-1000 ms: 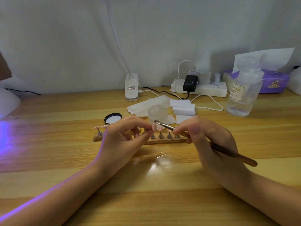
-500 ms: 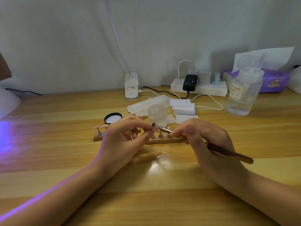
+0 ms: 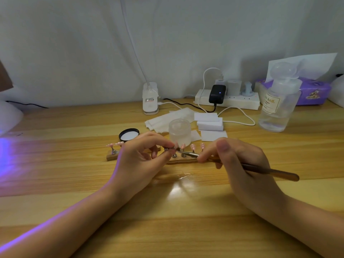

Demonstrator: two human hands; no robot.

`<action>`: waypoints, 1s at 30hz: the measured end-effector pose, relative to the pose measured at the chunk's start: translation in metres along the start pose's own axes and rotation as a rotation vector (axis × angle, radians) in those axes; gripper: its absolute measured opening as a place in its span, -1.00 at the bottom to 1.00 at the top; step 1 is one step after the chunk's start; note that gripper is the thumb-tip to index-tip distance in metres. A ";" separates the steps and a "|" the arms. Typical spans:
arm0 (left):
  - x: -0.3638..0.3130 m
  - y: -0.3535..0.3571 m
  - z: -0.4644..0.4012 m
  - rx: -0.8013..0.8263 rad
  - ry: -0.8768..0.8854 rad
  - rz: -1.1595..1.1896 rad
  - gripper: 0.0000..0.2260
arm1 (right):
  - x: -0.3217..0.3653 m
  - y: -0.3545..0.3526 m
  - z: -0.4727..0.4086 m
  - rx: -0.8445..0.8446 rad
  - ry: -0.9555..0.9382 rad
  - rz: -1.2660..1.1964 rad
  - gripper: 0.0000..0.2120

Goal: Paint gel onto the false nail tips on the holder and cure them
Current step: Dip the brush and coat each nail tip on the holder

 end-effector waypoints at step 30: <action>0.002 0.001 0.000 0.018 -0.001 -0.018 -0.92 | -0.002 -0.004 -0.001 -0.006 0.063 -0.066 -0.66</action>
Point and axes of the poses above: each hand's wrist, its own z-axis away from the middle knuckle, its own y-axis out of the palm, x = y × z, the point moved 5 cm from there along -z, towards the middle knuckle, and after that the axes turned 15 degrees about y, right-handed, at the moved point
